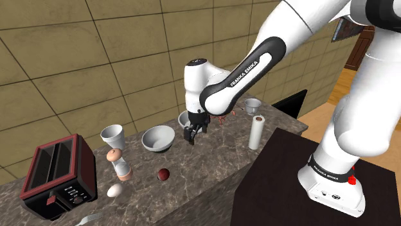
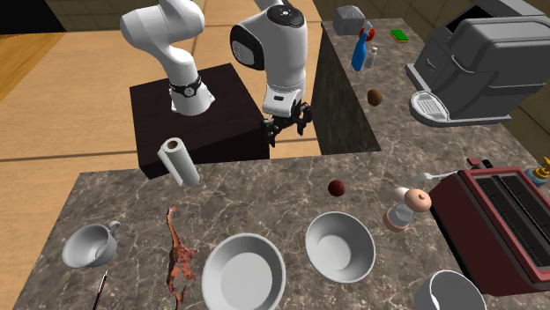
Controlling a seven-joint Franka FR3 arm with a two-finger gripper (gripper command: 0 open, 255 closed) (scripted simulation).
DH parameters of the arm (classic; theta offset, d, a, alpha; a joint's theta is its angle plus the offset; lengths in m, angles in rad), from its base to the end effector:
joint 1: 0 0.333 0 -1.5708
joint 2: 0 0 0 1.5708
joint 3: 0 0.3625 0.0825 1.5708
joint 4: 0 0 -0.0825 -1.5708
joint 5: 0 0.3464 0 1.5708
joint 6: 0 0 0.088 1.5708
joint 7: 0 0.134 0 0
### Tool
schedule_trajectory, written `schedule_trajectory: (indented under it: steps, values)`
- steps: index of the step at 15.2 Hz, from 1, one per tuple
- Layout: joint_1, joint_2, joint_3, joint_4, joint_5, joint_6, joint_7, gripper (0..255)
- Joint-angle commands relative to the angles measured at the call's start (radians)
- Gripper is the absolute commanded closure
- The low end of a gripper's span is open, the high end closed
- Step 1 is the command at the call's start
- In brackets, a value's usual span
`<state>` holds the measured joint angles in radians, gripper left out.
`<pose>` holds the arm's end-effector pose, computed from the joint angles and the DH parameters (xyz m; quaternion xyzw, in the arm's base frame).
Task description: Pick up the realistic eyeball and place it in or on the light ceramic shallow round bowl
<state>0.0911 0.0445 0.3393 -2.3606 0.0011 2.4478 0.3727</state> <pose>0.4418 0.2022 0.3614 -0.9993 -0.0281 -0.0178 0.0160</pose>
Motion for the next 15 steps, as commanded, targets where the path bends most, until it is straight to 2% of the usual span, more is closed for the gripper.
schedule_trajectory:
  steps: [1, 8, 15]
  values:
    - [0.009, 0.085, 0.002, 0.050, -0.044, 0.035, 0.043, 0]
    - [0.095, 0.365, -0.037, 0.252, -0.179, 0.112, 0.183, 0]
    - [0.196, 0.634, -0.090, 0.518, -0.245, 0.125, 0.258, 0]
